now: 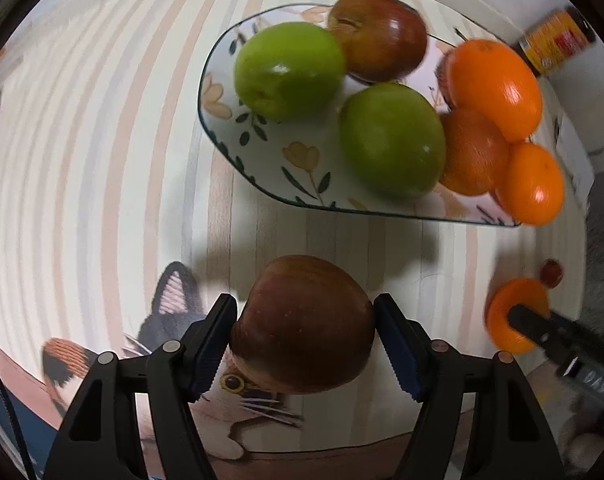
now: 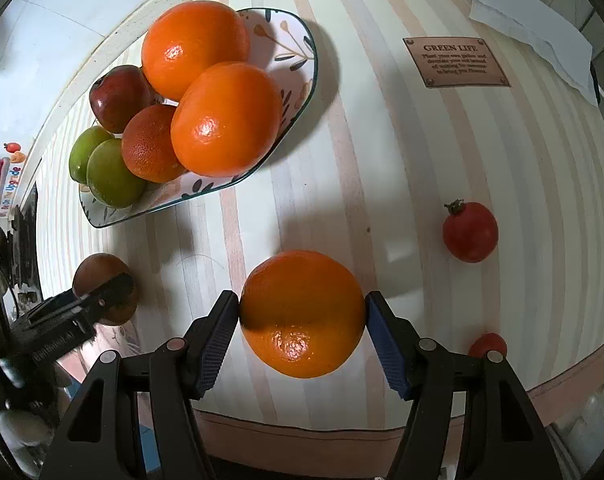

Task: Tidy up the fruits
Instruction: 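Carry the brown fruit and the orange up over the white plate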

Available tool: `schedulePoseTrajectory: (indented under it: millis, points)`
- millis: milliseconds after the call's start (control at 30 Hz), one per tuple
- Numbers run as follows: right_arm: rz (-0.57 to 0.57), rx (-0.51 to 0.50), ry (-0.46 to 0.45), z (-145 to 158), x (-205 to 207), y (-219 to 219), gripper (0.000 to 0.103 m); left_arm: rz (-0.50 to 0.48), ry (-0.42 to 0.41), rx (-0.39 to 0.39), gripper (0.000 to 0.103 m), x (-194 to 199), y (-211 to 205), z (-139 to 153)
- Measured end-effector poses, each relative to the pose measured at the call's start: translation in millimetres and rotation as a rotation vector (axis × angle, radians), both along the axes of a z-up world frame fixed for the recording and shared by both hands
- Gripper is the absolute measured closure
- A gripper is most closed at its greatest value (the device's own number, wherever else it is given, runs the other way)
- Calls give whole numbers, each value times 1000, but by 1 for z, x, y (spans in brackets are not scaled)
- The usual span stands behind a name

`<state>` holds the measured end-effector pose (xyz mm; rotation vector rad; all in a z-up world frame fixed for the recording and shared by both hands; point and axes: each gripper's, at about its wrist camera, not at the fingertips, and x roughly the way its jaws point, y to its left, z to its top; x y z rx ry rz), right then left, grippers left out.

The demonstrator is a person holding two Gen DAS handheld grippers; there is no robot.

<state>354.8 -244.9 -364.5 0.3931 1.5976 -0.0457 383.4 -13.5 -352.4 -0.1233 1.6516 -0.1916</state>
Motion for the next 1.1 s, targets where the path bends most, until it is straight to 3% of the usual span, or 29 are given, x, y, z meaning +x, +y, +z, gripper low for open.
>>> schedulePoseTrajectory:
  millis: [133,400,667,833,933,1000,1100]
  points:
    - [0,-7,2,1,1,-3,35,53,46,-54,34,3,12,-8]
    - [56,-41,-11,3,-2,11,36,-27,-28,32,39,-6,-5,2]
    - [33,-8,-21,9,-7,17,36,21,-36,1,40,-7,4,15]
    - [33,39,-61,27,-1,29,36,54,-31,-72,43,3,15,41]
    - [47,64,-108,46,11,39,36,57,-65,-78,43,12,20,56]
    - [62,75,-142,59,21,47,36,54,-77,-81,52,17,20,58]
    - [86,77,-170,69,36,57,36,24,-63,-57,52,25,17,46]
